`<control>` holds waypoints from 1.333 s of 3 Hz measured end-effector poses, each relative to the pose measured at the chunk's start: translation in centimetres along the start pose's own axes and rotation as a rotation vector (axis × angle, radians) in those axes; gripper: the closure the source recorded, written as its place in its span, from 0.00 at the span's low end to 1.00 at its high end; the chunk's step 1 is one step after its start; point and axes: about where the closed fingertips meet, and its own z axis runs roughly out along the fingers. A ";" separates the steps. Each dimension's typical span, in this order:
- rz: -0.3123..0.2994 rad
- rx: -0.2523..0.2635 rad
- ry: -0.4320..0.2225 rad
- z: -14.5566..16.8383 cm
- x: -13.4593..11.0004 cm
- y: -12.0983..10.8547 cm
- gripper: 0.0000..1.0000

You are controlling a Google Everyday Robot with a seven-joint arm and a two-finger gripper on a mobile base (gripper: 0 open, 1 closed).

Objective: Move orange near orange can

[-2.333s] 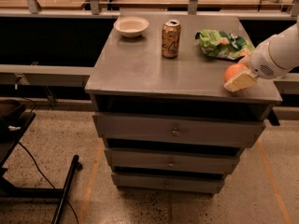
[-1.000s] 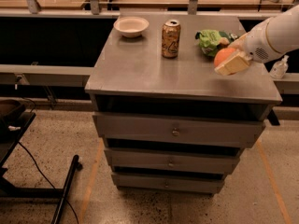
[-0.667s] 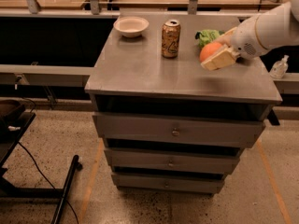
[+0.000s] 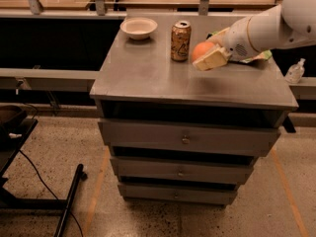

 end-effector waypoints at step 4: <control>0.056 0.087 -0.105 5.7 -2.1 -0.7 0.28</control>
Offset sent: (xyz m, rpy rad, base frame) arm 0.0434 0.0380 -0.0101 0.1288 -0.0582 -0.0840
